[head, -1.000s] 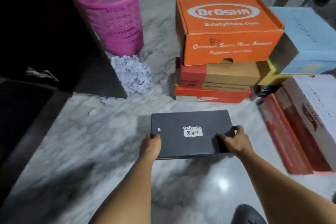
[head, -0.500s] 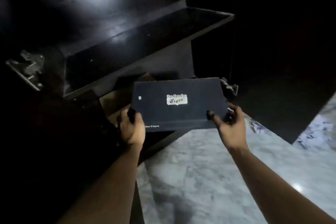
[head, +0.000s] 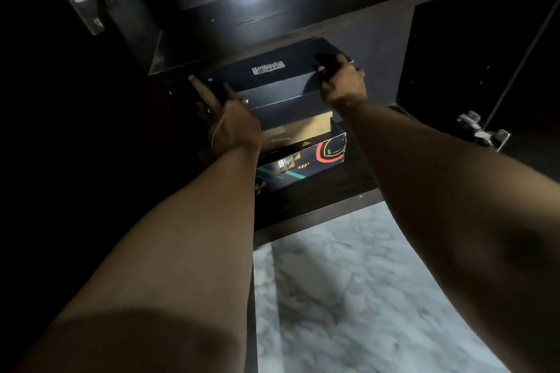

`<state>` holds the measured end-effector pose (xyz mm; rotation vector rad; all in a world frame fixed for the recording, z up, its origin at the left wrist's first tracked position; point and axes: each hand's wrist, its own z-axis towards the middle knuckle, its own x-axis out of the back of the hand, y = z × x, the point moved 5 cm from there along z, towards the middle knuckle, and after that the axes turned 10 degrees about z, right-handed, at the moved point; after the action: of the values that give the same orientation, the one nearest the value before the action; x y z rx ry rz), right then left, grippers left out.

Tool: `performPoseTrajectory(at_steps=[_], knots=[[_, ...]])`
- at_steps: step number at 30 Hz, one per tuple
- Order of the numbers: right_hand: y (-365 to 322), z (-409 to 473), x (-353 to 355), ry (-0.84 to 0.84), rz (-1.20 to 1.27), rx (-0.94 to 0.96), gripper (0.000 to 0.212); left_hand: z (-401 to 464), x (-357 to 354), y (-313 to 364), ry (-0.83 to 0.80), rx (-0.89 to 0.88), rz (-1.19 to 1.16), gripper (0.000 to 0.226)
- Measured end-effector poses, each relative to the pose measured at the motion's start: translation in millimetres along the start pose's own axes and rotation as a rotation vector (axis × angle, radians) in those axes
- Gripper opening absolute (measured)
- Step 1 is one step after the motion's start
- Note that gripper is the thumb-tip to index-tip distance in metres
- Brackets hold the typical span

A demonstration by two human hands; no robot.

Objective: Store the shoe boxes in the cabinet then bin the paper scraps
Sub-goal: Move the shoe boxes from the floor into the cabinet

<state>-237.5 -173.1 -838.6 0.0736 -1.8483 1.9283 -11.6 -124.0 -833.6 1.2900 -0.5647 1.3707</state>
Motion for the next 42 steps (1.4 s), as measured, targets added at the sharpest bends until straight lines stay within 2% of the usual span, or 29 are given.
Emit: performPoseTrajectory(at_steps=[2, 3, 5, 6, 8, 10, 12, 14, 16, 20, 24, 27, 30, 32, 34, 36, 38, 39, 40, 42], knots=[[-5.8, 11.1, -8.0, -0.073, -0.013, -0.042, 0.047, 3.6, -7.8, 2.7, -0.005, -0.029, 0.121, 0.076], [-9.2, 12.0, -10.2, -0.114, 0.004, -0.053, 0.050, 0.5, -7.1, 4.7, 0.061, -0.058, 0.191, 0.084], [-14.4, 5.4, -9.9, -0.166, 0.040, -0.042, 0.062, -12.2, -1.2, 10.6, 0.183, -0.127, 0.264, 0.089], [-13.4, -3.7, -4.6, -0.140, 0.065, -0.031, 0.067, -18.9, 1.9, 15.4, 0.205, -0.165, 0.238, 0.089], [0.3, -31.0, 20.2, 0.030, 0.071, 0.018, 0.069, -39.1, 6.4, 30.1, 0.229, -0.248, 0.132, 0.074], [28.9, -66.3, 49.9, 0.172, -0.044, 0.059, 0.054, -67.5, 2.3, 53.7, 0.272, -0.345, 0.077, 0.053], [76.8, -105.5, 74.2, 0.142, -0.195, -0.026, 0.037, -103.7, -19.6, 84.3, 0.225, -0.479, 0.009, 0.035], [131.5, -153.8, 109.7, 0.093, -0.337, -0.141, 0.032, -151.3, -55.3, 125.4, -0.042, -0.590, -0.101, 0.018], [179.7, -210.6, 158.9, 0.088, -0.441, -0.221, 0.031, -213.9, -90.4, 167.1, -0.323, -0.655, -0.096, 0.015], [240.1, -339.3, 300.6, 0.261, -0.531, -0.460, 0.030, -381.6, -116.4, 253.5, -0.761, -0.790, -0.107, 0.017], [243.7, -476.8, 444.6, 0.564, -0.615, -0.667, 0.031, -563.2, -73.1, 318.1, -1.046, -0.992, -0.209, 0.020], [221.6, -583.9, 534.3, 0.898, -0.594, -0.775, 0.026, -690.0, -19.8, 340.1, -1.217, -1.150, -0.293, 0.023], [202.5, -692.8, 600.1, 1.228, -0.558, -0.851, 0.024, -798.2, 23.4, 346.8, -1.389, -1.233, -0.371, 0.028], [200.5, -760.8, 627.3, 1.314, -0.546, -0.953, 0.028, -862.4, 40.9, 343.3, -1.474, -1.320, -0.362, 0.029], [215.1, -826.8, 646.4, 1.334, -0.495, -1.131, 0.038, -919.6, 44.9, 332.6, -1.566, -1.357, -0.308, 0.032], [240.2, -889.3, 654.3, 1.364, -0.383, -1.325, 0.062, -968.7, 42.6, 318.8, -1.634, -1.394, -0.241, 0.040], [265.0, -934.9, 652.7, 1.360, -0.281, -1.439, 0.100, -1006.4, 39.5, 302.8, -1.722, -1.345, -0.207, 0.052], [273.8, -947.3, 648.8, 1.344, -0.229, -1.448, 0.110, -1021.0, 38.3, 293.4, -1.826, -1.266, -0.185, 0.057], [275.7, -953.1, 641.7, 1.327, -0.164, -1.446, 0.109, -1032.5, 38.3, 284.5, -1.953, -1.152, -0.160, 0.059], [266.8, -950.5, 629.1, 1.331, -0.071, -1.382, 0.076, -1041.8, 45.1, 271.5, -2.140, -0.912, -0.156, 0.056]])
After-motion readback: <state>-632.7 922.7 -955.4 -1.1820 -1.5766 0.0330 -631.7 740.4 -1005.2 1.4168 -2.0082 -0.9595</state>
